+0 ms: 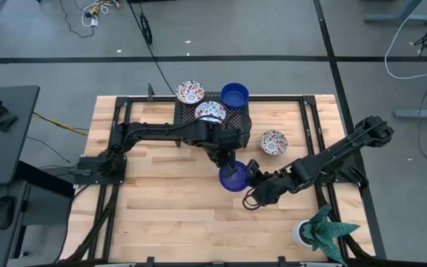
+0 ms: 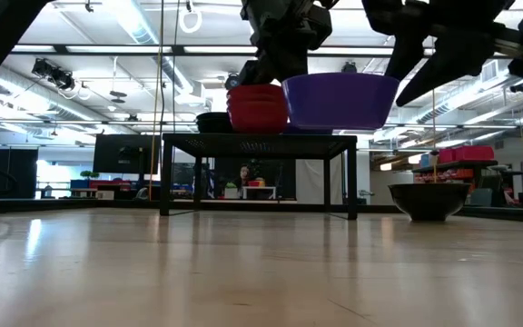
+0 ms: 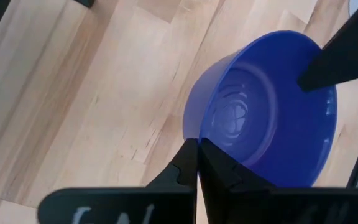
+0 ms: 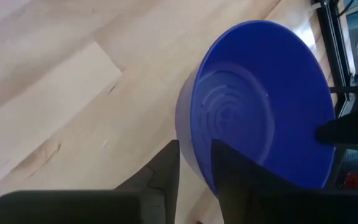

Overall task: Pick & Place Mini bowls
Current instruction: Stack the blue bowl on the blue bowl on the shelf

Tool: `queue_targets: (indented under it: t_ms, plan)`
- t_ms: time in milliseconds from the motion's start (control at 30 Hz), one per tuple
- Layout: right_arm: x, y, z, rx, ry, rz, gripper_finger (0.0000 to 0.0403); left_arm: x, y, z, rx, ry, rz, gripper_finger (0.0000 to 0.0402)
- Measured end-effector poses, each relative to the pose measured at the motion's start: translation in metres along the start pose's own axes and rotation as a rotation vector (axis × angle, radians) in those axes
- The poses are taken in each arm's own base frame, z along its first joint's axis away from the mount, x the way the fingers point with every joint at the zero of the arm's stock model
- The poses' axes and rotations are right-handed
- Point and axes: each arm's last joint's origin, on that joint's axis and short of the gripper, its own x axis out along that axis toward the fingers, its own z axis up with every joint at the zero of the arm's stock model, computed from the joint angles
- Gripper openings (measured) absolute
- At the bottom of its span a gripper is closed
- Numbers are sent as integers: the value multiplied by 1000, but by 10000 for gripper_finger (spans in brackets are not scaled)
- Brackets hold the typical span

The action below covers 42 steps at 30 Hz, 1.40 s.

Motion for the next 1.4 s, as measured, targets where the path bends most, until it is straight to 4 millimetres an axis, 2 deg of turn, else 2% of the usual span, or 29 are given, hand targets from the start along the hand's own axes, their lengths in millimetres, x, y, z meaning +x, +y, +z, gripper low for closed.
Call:
queue_targets:
  t_ms: [133,367,467,700,833,933,1100,1167,1267,1400]
  plan:
    - [0,0,2,12,-25,10,69,0,0,0,3,-1,-3,5]
    - [-2,4,5,7,-59,47,11,0,-1,3,8,-28,-8,5]
    - [-2,5,6,55,-84,85,6,0,-3,6,14,-65,-26,10]
    - [-4,14,6,169,-107,238,2,-2,-6,16,125,-171,-61,57]
    - [-4,22,2,239,-65,306,2,-4,-2,21,160,-202,-60,90]
    - [-2,31,-6,324,6,396,1,-8,2,22,187,-225,2,105]
    - [-13,37,-27,474,177,459,1,-19,-7,12,266,-320,356,101]
    - [-25,32,-38,543,219,453,1,-19,-15,5,283,-331,449,96]
    - [-49,19,-58,653,217,402,0,-13,-31,-6,317,-340,480,88]
    - [-79,0,-94,835,229,249,0,11,-46,-34,359,-308,472,81]
